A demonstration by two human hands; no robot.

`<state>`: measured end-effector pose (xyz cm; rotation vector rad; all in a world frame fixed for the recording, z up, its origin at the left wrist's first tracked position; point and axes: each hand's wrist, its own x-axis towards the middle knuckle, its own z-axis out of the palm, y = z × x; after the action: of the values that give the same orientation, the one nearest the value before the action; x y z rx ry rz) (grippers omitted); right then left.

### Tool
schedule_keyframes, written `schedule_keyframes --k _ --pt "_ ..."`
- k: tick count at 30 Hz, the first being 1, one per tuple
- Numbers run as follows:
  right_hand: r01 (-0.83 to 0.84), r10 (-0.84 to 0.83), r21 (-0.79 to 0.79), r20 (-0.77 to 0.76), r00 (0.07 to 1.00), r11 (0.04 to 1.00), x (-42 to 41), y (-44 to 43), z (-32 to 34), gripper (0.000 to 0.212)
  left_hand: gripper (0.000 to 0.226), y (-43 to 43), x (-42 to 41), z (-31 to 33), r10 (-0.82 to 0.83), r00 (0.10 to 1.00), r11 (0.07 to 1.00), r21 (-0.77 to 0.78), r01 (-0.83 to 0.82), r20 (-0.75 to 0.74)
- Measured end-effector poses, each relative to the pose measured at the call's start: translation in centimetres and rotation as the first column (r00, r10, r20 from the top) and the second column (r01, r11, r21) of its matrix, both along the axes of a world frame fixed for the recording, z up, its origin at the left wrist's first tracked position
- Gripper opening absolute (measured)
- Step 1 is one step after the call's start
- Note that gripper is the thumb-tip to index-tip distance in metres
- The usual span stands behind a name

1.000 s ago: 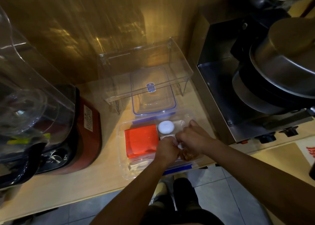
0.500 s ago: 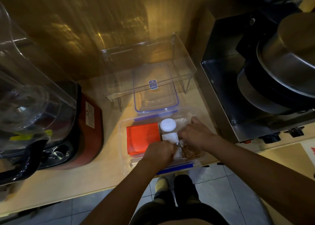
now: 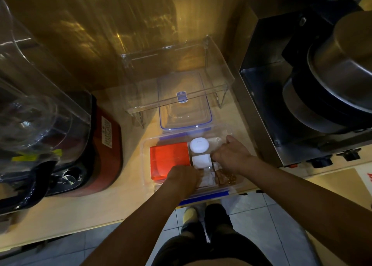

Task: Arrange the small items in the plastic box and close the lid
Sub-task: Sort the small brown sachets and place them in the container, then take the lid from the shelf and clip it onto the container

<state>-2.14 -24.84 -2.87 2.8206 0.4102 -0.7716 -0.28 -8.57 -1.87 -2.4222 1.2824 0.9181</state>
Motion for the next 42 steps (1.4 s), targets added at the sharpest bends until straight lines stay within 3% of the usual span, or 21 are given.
schedule_keyframes --k 3,14,18,28,34,36,38,40,42 --pt "0.003 -0.003 -0.001 -0.015 1.0 1.0 0.1 0.0 0.0 0.02 0.023 -0.1 0.0 0.0 0.046 0.999 0.997 0.057 -0.046 -0.012" --pt "0.045 -0.04 0.048 -0.106 0.994 0.998 0.2 -0.1 -0.4 0.02 0.019 0.7 1.1 -0.6 0.23 0.95 0.972 0.001 -0.235 -0.21" --pt "0.03 -0.027 0.026 -0.11 0.994 0.999 0.2 -0.1 -0.4 0.022 0.026 1.0 2.0 -0.5 0.227 0.954 0.969 -0.056 -0.242 -0.197" --pt "0.06 -0.077 -0.099 -0.174 0.982 0.993 0.2 1.3 -1.2 0.052 0.026 0.4 1.8 -0.2 0.239 0.921 0.948 -0.133 -0.291 -0.308" --pt "0.016 -0.025 -0.151 -0.061 0.998 0.988 -0.3 1.7 -1.7 0.034 0.028 0.6 2.2 0.2 0.245 0.903 0.939 -0.145 -0.312 -0.353" --pt "0.072 -0.076 -0.074 -0.061 0.995 0.995 0.0 1.4 -1.3 0.031 0.028 1.0 2.9 0.7 0.234 0.896 0.935 -0.166 -0.314 -0.377" --pt "0.221 -0.213 0.101 -0.089 0.973 0.97 1.0 0.9 -0.2 0.033 0.022 1.5 3.9 1.5 0.247 0.89 0.895 -0.263 -0.361 -0.383" --pt "0.361 -0.365 0.306 -0.045 0.93 0.881 2.3 0.4 1.4 0.031 0.015 2.1 5.2 2.3 0.331 0.877 0.773 -0.433 -0.464 -0.35" --pt "0.406 -0.508 0.477 0.101 0.856 0.78 3.3 -0.1 2.7 0.021 0.01 2.6 6.8 2.7 0.476 0.817 0.587 -0.574 -0.571 -0.325"
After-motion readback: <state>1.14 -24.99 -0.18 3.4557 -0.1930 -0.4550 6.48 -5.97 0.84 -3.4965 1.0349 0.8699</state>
